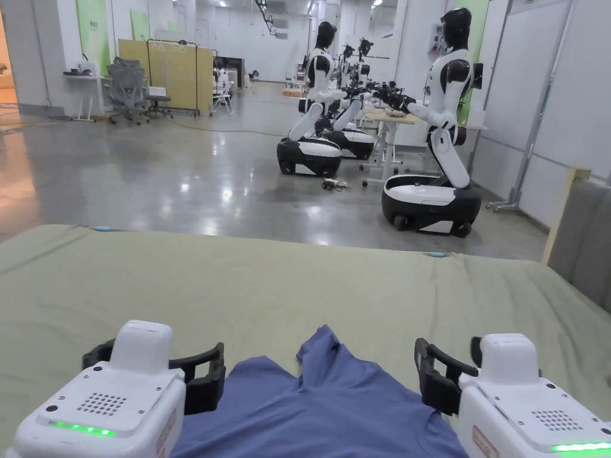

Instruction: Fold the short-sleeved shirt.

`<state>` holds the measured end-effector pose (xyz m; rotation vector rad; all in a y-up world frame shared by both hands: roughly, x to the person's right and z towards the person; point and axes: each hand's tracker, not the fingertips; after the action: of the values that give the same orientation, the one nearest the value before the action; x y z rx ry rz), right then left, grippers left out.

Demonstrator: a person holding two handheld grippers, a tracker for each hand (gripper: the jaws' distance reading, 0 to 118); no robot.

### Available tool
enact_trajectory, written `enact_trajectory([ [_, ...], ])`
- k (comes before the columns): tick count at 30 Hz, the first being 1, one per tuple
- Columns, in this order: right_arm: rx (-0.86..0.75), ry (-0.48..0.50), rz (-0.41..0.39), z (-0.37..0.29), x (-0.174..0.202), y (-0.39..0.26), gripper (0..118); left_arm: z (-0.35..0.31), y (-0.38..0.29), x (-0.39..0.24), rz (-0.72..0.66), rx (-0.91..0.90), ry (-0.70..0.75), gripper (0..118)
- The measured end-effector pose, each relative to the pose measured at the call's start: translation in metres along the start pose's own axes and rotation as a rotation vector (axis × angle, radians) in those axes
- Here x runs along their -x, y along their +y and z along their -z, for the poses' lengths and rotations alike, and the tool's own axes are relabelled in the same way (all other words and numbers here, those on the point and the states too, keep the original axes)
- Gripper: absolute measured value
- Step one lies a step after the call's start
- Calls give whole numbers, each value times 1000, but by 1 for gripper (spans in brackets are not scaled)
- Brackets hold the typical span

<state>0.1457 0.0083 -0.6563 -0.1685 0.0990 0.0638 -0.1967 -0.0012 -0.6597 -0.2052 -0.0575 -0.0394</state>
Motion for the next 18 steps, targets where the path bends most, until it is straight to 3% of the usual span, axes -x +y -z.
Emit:
enact_trajectory([
  [1, 11, -8, 11, 3, 3, -1, 14, 2, 1, 0, -5, 14, -11, 23],
  [2, 23, -18, 28, 11, -1, -7, 5, 4, 1, 0, 1, 37, -5, 0],
  [5, 55, 16, 74, 17, -4, -14, 5, 7, -9, 21, 3, 86, -27, 0],
  [10, 85, 36, 59, 23, -5, -25, 5, -2, -31, 77, 4, 207, 34, 0],
  [16, 129, 89, 48, 29, 7, -40, 5, -24, -77, 157, -166, 400, 129, 0],
  [17, 137, 96, 46, 31, 10, -42, 5, -24, -84, 164, -195, 429, 122, 8],
  [18, 147, 109, 44, 34, 14, -43, 5, -24, -92, 170, -208, 465, 115, 39],
])
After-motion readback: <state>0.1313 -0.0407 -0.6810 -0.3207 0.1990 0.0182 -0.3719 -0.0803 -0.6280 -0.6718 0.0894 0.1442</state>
